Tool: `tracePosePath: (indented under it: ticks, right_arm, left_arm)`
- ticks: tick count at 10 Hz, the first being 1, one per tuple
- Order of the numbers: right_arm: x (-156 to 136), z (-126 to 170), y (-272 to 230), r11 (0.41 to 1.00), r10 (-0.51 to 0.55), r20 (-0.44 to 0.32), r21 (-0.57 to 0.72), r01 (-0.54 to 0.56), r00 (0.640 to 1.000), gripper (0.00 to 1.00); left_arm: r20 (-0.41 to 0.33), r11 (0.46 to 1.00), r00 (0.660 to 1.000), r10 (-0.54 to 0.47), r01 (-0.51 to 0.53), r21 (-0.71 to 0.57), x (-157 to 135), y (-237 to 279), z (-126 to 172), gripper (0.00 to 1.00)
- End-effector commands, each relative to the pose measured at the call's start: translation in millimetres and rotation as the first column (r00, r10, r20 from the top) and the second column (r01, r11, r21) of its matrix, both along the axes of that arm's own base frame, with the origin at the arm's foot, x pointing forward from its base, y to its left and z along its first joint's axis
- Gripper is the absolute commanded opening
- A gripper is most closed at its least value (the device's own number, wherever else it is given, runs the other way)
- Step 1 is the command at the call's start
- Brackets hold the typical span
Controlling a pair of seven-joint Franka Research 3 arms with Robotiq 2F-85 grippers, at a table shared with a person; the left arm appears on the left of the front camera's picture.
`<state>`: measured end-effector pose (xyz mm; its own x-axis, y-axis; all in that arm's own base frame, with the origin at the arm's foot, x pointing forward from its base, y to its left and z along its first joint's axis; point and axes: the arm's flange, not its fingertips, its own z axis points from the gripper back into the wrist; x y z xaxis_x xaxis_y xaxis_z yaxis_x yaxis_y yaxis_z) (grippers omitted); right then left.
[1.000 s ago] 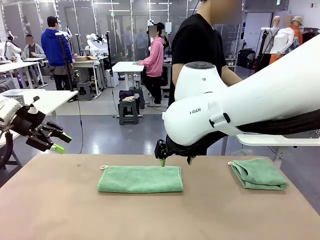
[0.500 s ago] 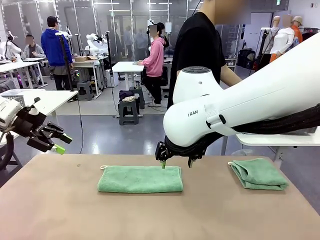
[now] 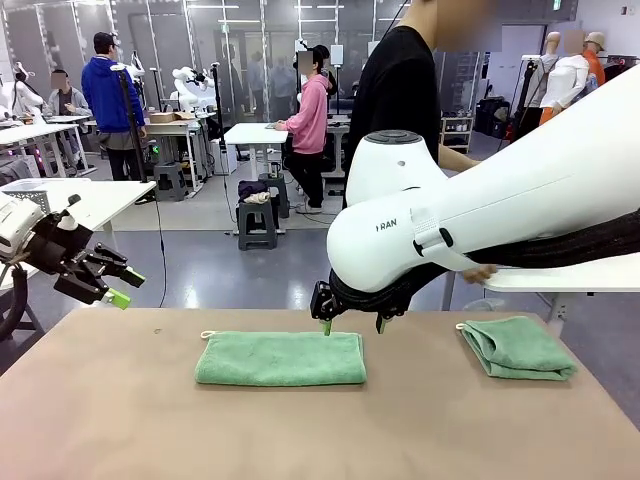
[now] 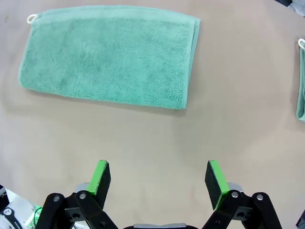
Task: Fold the towels and place them in the basket.
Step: When a person lays out a Towel with hook on the table, fold it in half twice.
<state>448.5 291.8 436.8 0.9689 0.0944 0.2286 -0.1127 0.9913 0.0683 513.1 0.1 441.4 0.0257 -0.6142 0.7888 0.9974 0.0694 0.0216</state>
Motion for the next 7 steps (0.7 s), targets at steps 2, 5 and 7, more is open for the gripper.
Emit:
tracePosePath:
  ticks: [2, 5, 7]
  right_arm:
    - [32, -22, 2, 0.996, -0.086, 0.039, -0.035, 0.087, 0.996, 1.0]
    - [60, -56, 3, 0.992, -0.126, 0.031, -0.028, 0.126, 0.992, 1.0]
    - [78, -78, 4, 0.987, -0.155, 0.019, -0.029, 0.155, 0.988, 1.0]
  left_arm:
    - [0.002, 1.0, 1.0, -0.002, 0.002, 0.004, 0, 1, 1, 0.8]
    - [0.002, 1.0, 1.0, -0.002, 0.002, 0.004, 0, 1, 1, 0.8]
    - [0.002, 1.0, 1.0, -0.002, 0.002, 0.004, 0, 1, 1, 0.8]
